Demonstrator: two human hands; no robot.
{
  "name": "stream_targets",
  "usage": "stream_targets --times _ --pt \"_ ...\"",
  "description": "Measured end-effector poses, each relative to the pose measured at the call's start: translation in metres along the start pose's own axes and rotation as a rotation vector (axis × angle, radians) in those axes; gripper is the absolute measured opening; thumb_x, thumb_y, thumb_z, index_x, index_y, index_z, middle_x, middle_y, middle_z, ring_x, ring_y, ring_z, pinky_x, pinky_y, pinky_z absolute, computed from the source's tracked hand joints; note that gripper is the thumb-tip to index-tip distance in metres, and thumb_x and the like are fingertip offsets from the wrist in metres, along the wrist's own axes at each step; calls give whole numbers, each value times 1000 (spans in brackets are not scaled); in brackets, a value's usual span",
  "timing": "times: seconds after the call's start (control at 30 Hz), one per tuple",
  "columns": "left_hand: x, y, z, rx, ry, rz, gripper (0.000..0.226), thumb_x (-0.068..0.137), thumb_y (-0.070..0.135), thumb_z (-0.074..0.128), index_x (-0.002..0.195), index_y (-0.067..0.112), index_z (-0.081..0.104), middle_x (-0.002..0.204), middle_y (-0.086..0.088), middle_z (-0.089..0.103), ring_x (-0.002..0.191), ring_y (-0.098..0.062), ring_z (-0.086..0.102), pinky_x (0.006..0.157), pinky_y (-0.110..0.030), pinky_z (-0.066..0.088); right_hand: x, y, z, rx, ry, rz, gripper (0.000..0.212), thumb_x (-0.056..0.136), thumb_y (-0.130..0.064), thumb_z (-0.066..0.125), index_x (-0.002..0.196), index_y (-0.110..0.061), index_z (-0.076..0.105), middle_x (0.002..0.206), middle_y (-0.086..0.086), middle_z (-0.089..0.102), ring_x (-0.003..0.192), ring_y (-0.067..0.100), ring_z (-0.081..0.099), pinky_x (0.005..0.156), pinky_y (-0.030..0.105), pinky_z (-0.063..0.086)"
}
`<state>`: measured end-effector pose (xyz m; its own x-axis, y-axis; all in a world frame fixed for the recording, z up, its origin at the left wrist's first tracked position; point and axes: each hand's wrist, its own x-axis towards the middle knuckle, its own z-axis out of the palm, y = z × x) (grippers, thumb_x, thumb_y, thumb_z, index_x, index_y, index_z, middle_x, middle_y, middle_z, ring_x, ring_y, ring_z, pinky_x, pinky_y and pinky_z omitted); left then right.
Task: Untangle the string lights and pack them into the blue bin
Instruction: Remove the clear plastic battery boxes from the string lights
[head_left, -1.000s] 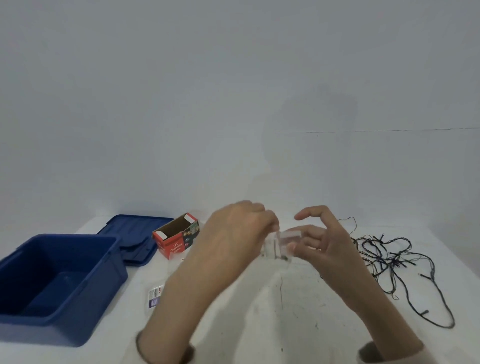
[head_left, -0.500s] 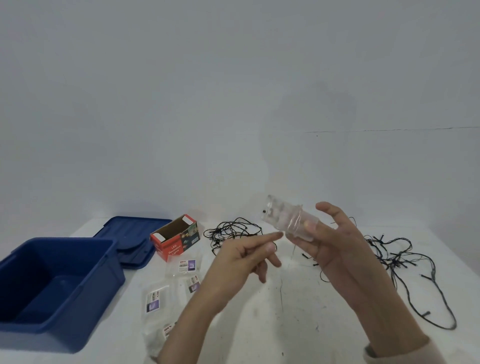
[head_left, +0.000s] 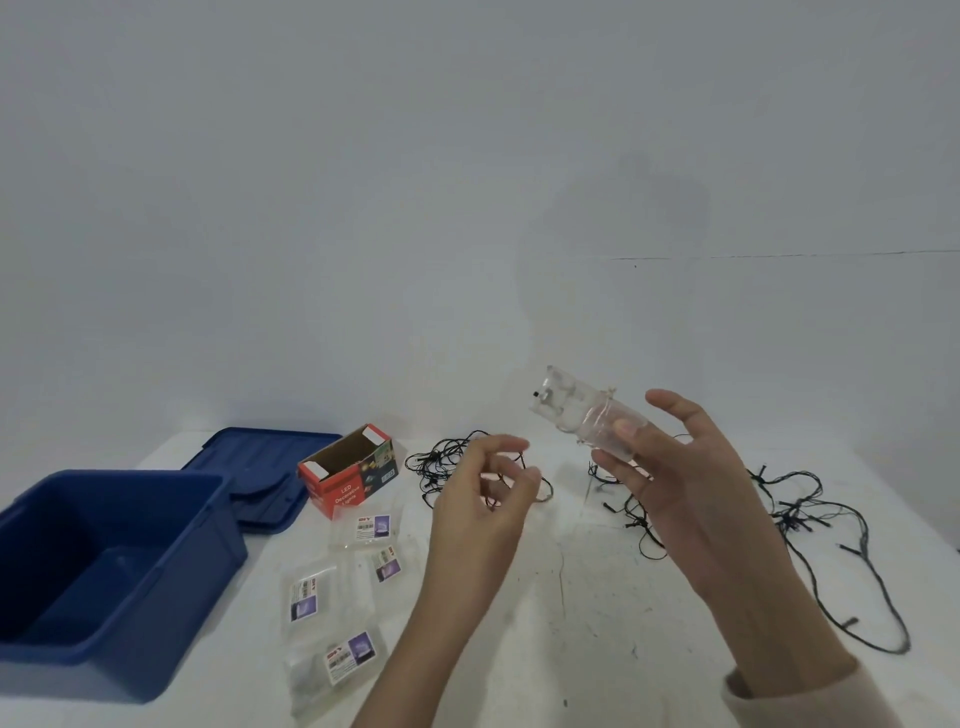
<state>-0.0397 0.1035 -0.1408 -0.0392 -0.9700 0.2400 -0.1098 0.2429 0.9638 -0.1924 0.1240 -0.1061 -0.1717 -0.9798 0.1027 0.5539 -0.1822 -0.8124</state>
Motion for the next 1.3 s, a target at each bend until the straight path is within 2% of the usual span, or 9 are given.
stream_targets --times 0.13,0.2,0.3,0.4,0.5,0.63,0.93,1.17,1.3 --pt "12 -2 1 211 -148 84 49 82 25 66 121 42 43 118 22 49 104 3 50 75 -5 40 -1 1 2 18 -34 76 47 62 -4 64 107 -12 52 73 5 73 67 16 69 63 28 58" --pt "17 0 2 199 -306 25 56 85 20 65 127 45 37 123 31 44 113 3 46 81 -2 39 -1 1 2 42 -56 138 47 63 -4 63 108 -12 52 77 6 73 70 17 70 62 28 59" --pt "23 -1 6 -75 -514 -47 49 79 18 64 122 35 49 118 22 61 114 -1 56 102 -22 41 0 0 2 88 -79 210 44 64 -4 62 106 -12 53 80 7 73 69 18 70 58 27 57" --pt "20 -5 7 -165 -525 -69 33 81 20 60 113 17 61 89 -2 71 92 -18 67 92 -27 47 2 -4 2 123 -89 241 38 65 -4 60 100 -12 52 76 8 71 64 18 68 55 27 56" --pt "15 -12 7 -181 -466 -70 14 82 22 60 88 18 72 66 1 63 66 -13 62 76 -22 51 5 -8 -1 166 -59 254 34 65 -3 60 98 -11 54 80 11 71 67 20 70 58 27 57" --pt "10 -14 3 -237 -504 -125 18 92 17 57 87 19 74 64 1 53 50 -10 46 61 -23 49 8 -11 -5 213 -18 280 33 65 -3 64 95 -10 55 84 14 69 69 24 70 59 26 57" --pt "2 -14 -1 9 -528 -135 12 85 17 66 76 22 72 52 12 56 49 -5 49 61 -17 47 10 -12 -3 213 46 287 30 65 -1 62 93 -9 54 76 14 71 64 23 70 58 26 58" --pt "14 -23 -22 498 -221 1 15 87 27 62 76 18 67 68 8 65 60 -9 60 62 -23 47 7 -3 -4 31 123 197 32 70 4 64 99 -6 54 69 10 73 69 23 70 62 30 60" --pt "7 -11 -32 719 -240 51 17 90 33 56 83 22 66 68 11 64 57 -1 52 59 -22 42 4 8 1 -13 175 116 28 80 9 60 101 -7 54 64 8 72 68 22 68 66 32 60"
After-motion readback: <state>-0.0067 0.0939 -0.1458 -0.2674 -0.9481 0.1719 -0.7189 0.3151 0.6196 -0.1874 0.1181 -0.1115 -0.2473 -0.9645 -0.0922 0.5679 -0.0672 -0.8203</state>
